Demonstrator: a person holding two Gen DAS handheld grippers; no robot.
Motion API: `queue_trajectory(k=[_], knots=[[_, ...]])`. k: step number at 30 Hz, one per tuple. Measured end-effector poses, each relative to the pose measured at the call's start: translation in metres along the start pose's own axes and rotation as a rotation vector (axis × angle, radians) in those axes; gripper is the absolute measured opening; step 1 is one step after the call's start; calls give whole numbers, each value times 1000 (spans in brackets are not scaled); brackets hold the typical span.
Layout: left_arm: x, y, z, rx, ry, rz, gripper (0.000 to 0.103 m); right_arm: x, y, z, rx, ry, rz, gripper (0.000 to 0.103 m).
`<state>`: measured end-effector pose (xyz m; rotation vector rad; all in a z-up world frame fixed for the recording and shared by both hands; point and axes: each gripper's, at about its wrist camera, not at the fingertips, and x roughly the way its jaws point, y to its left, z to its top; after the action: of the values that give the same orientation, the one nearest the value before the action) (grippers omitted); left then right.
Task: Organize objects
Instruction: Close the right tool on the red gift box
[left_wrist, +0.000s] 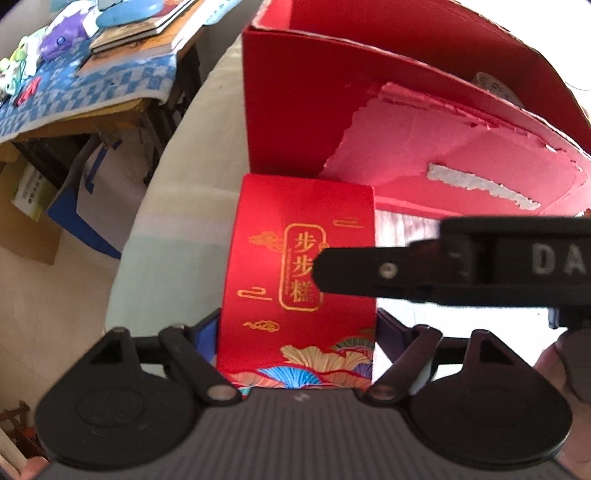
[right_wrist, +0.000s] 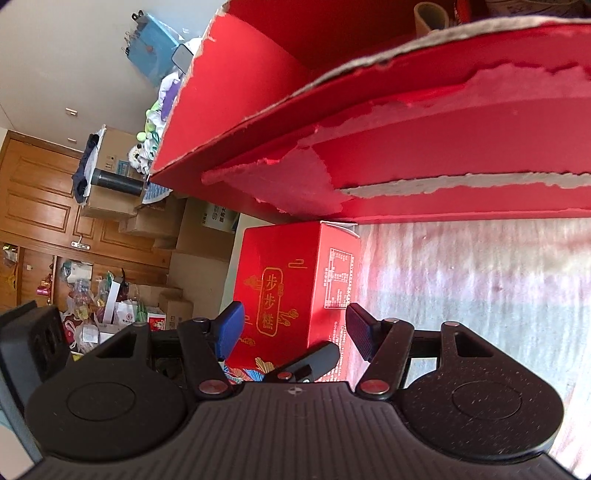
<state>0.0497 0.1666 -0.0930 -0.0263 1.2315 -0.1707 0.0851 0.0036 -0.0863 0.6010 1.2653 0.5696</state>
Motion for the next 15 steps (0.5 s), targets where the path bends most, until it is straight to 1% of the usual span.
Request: queue_trajectory(k=[4, 8, 15], knots=[[-1, 0, 0, 7, -5, -6, 80, 2, -3, 2, 9, 24, 9, 62], [-3, 4, 0, 11, -13, -3, 80, 1, -1, 3, -19, 38, 1, 60], [-8, 6, -1, 5, -32, 2, 79, -3, 5, 5, -87, 58, -8, 55]])
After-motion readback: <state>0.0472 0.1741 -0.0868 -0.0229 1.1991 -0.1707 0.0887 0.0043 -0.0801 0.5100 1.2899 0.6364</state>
